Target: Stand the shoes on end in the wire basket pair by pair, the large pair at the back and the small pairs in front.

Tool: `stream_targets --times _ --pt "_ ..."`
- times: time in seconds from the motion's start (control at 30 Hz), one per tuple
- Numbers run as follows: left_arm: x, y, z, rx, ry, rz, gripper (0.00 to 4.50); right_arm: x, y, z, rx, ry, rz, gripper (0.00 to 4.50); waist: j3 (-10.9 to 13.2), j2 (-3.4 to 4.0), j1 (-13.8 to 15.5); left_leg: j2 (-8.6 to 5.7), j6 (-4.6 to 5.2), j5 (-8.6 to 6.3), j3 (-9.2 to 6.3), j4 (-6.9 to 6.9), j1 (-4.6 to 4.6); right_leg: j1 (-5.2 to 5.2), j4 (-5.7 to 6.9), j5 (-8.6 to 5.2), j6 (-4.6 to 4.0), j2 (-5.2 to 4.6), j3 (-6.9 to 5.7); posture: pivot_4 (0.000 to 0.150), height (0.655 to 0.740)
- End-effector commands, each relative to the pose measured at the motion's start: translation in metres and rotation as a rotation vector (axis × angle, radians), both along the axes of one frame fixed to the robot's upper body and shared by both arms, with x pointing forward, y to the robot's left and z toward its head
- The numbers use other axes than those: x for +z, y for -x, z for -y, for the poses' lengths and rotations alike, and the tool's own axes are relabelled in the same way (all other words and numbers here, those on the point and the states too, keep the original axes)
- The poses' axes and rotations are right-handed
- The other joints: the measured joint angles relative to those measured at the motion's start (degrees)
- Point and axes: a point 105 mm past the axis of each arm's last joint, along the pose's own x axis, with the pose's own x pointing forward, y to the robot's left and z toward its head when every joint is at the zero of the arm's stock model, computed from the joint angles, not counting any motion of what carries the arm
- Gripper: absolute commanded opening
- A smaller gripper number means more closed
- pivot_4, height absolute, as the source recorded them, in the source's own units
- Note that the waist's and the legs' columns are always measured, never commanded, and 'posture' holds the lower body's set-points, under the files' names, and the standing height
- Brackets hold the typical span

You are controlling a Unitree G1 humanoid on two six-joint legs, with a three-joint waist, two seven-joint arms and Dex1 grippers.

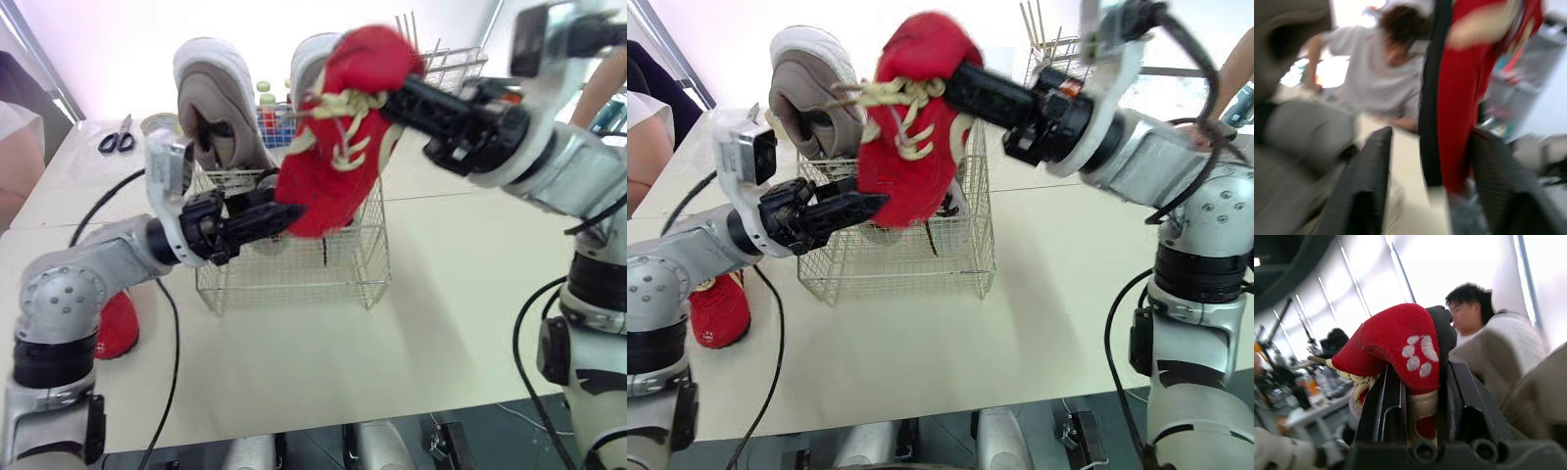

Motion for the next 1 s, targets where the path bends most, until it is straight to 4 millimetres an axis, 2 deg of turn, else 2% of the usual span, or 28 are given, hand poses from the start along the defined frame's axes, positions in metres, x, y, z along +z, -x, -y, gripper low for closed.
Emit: stream_targets --times 0.03,0.13,0.23,0.37,0.5,0.67,0.87,1.0 --pt "0.013 0.022 -0.015 0.016 -0.118 0.088 3.02 0.002 0.007 0.013 0.027 0.128 0.155 0.6 0.01 -0.02 -0.08 0.01 0.03 -0.02 0.01 -0.01 -0.03 -0.04 -0.02 -0.01 -0.01 -0.01 0.0 0.15 0.74" --pt "0.011 0.043 -0.02 -0.006 -0.224 0.076 3.02 -0.017 0.001 0.018 0.05 0.261 0.175 0.6 0.02 -0.03 -0.17 0.05 0.07 -0.04 0.03 -0.01 -0.11 -0.11 -0.08 -0.06 -0.11 -0.05 -0.02 0.15 0.74" --pt "0.008 0.059 -0.021 -0.031 -0.271 0.043 3.02 -0.029 -0.004 0.017 0.076 0.301 0.19 0.6 0.03 0.0 -0.16 0.06 0.07 -0.05 0.06 -0.02 -0.1 -0.12 -0.09 -0.12 -0.2 -0.1 -0.01 0.15 0.74" --pt "0.013 0.059 -0.026 0.01 -0.238 0.023 3.02 -0.048 -0.009 0.009 0.117 0.332 0.193 0.6 0.03 -0.01 0.03 0.06 0.06 -0.04 0.03 -0.02 -0.1 -0.13 -0.04 -0.12 -0.2 -0.1 -0.02 0.15 0.74" --pt "0.014 0.059 -0.029 0.014 -0.23 -0.015 3.02 -0.08 -0.021 0.004 0.103 0.37 0.192 0.6 0.03 -0.02 0.03 0.04 0.05 -0.04 0.03 -0.01 -0.1 -0.1 -0.05 -0.11 -0.2 -0.1 -0.04 0.15 0.74" --pt "0.018 0.057 -0.035 0.027 -0.227 -0.033 3.02 -0.11 -0.026 0.001 0.089 0.409 0.166 0.6 0.04 0.0 0.06 0.02 0.04 -0.04 0.04 -0.01 -0.11 -0.13 -0.02 -0.11 -0.19 -0.11 -0.04 0.15 0.74" --pt "0.015 0.054 -0.035 0.02 -0.233 -0.047 3.02 -0.124 -0.027 0.002 0.068 0.38 0.121 0.6 0.04 -0.01 0.01 0.02 0.03 -0.03 0.05 -0.01 -0.09 -0.13 0.01 -0.1 -0.19 -0.1 -0.04 0.15 0.74" --pt "0.014 0.053 -0.038 0.021 -0.229 -0.055 3.09 -0.125 -0.027 0.008 0.016 0.392 0.104 2.33 0.03 -0.01 0.04 0.02 0.02 -0.03 0.05 -0.01 -0.09 -0.13 0.02 -0.1 -0.19 -0.1 -0.04 0.15 0.74"
